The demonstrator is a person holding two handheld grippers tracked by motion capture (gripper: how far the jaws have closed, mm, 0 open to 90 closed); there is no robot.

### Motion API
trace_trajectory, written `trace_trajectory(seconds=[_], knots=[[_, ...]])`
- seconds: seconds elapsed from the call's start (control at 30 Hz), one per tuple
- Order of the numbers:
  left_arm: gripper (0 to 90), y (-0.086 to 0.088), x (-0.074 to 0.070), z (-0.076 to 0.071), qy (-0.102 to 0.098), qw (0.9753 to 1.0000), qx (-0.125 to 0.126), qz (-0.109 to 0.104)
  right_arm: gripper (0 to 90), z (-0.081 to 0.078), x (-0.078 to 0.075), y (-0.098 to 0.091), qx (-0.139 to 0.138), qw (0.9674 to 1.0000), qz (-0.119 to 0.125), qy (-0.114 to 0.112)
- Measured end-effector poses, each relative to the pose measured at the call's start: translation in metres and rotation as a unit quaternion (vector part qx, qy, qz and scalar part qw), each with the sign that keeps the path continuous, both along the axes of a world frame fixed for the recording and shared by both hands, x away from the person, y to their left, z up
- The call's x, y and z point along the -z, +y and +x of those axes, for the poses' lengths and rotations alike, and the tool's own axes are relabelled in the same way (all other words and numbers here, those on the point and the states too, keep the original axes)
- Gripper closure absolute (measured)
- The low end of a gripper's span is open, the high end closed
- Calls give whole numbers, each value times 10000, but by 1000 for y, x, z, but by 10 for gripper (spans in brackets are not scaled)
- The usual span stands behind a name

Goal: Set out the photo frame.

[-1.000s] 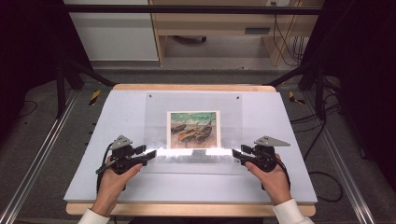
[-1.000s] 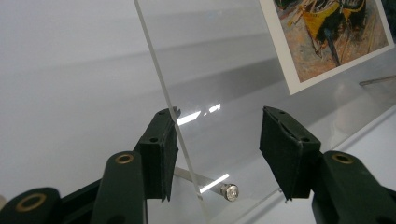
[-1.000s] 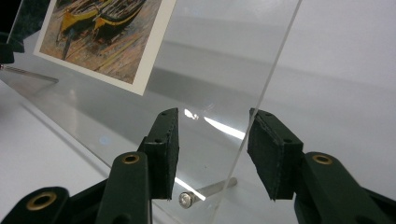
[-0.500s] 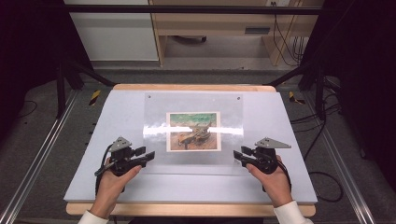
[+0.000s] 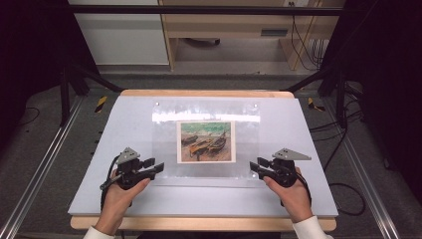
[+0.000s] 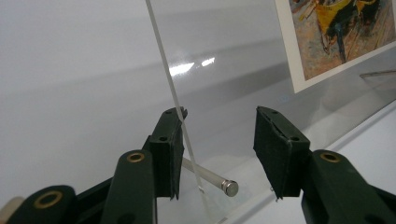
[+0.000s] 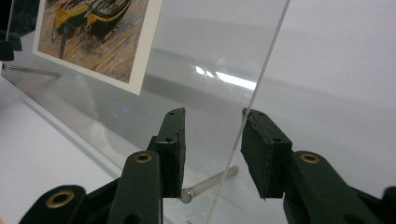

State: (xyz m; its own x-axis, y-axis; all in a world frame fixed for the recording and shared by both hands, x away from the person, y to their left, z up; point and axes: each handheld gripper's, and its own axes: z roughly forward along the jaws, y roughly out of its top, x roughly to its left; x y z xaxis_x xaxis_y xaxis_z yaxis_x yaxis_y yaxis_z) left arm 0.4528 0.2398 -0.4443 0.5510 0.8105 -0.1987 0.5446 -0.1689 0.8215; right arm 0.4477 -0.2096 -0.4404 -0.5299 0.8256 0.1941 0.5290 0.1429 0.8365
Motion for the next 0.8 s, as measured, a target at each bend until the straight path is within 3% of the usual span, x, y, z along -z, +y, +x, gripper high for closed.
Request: trace_trajectory(seconds=[0.8], knots=[[562, 1, 1, -7, -16, 10000, -24, 52, 643, -7, 1, -1, 0, 10000, -24, -13]])
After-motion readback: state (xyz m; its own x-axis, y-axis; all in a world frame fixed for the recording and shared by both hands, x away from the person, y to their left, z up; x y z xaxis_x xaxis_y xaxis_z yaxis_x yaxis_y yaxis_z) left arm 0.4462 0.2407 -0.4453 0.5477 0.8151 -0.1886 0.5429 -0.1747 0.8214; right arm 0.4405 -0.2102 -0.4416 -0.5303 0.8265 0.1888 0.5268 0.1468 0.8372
